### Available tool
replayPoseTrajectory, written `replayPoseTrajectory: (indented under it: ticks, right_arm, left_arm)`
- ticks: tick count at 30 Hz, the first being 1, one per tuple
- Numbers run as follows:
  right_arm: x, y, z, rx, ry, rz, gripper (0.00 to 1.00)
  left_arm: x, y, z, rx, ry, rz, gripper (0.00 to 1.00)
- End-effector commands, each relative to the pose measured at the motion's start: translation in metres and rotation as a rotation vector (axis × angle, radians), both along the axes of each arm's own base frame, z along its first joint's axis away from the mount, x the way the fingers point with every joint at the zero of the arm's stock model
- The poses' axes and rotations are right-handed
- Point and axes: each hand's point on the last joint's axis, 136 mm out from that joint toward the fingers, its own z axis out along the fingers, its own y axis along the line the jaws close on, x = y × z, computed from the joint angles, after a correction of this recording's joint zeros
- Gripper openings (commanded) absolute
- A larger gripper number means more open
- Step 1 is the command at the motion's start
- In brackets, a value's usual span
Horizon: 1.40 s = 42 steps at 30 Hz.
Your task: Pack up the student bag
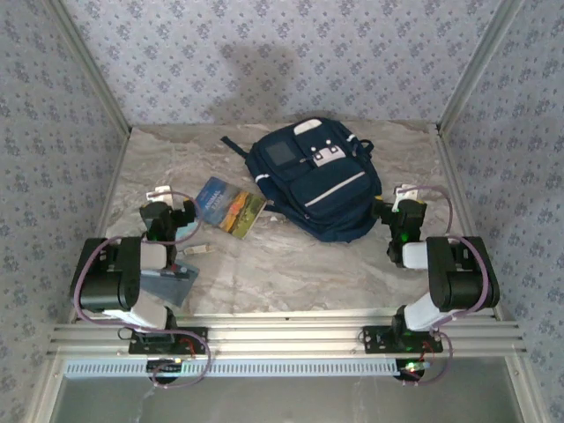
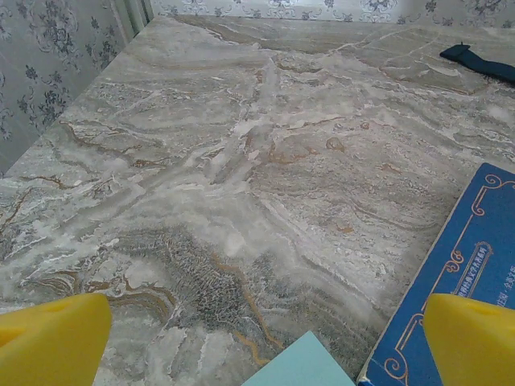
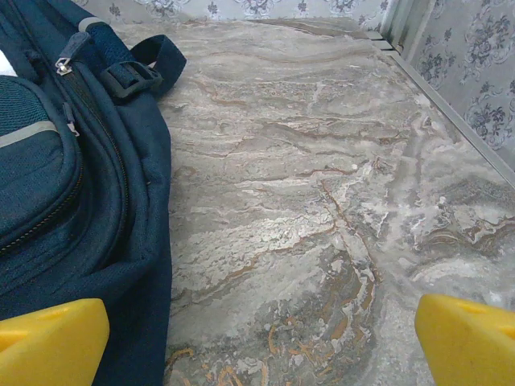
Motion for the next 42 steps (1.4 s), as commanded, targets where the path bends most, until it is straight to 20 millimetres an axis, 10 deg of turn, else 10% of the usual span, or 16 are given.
replayPoseTrajectory:
  ticks: [1, 29, 38, 42]
  right_arm:
    - [-0.001, -0.002, 0.0, -0.01, 0.003, -0.002, 1.0]
    - [0.0, -0.008, 0.012, -0.004, 0.01, -0.034, 1.0]
    - [-0.031, -0.023, 0.063, 0.194, 0.188, -0.299, 1.0]
    - [-0.044, 0.006, 0.067, 0.448, 0.24, -0.272, 1.0]
  left_arm:
    - [0.005, 0.001, 0.006, 0.01, -0.014, 0.006, 0.99]
    - [0.011, -0.015, 0.005, -0.021, 0.007, -0.122, 0.97]
    - [0.02, -0.024, 0.08, -0.06, -0.003, -0.05, 0.99]
    - [0.032, -0.044, 0.103, -0.214, -0.012, -0.054, 1.0]
